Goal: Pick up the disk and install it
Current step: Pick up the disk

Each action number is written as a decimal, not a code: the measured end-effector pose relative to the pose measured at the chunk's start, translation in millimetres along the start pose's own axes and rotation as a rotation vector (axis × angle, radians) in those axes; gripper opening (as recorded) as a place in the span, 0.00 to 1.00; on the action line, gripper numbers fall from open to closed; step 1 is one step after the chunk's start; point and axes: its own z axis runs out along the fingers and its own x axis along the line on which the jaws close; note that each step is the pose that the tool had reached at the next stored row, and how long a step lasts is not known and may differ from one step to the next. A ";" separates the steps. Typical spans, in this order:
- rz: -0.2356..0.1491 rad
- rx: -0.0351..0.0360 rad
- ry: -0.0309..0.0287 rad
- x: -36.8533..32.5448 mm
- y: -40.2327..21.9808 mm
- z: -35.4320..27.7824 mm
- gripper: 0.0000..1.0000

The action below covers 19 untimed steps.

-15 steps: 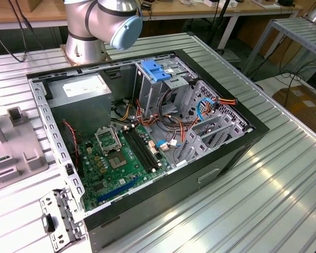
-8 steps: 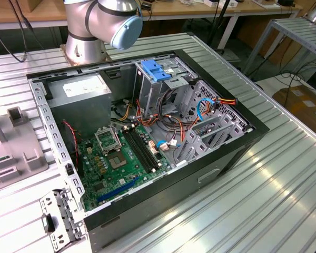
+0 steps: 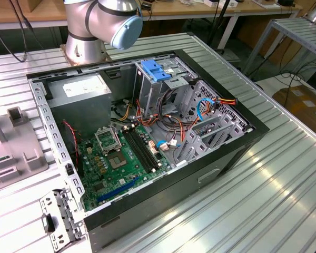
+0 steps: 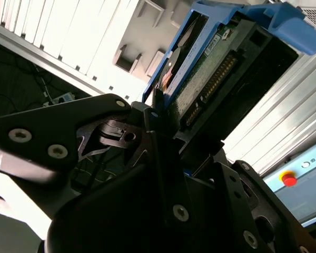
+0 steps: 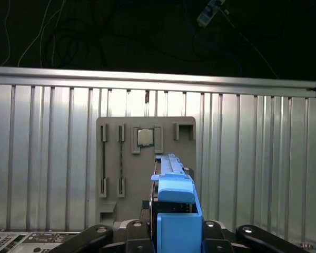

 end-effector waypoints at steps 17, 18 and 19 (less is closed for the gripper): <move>0.000 0.0000 0.0000 0.3 -6.6 0.1 0.36; 0.000 -0.0001 0.0000 0.3 -6.9 0.1 0.36; 0.000 0.0000 0.0000 0.3 -7.5 0.1 0.36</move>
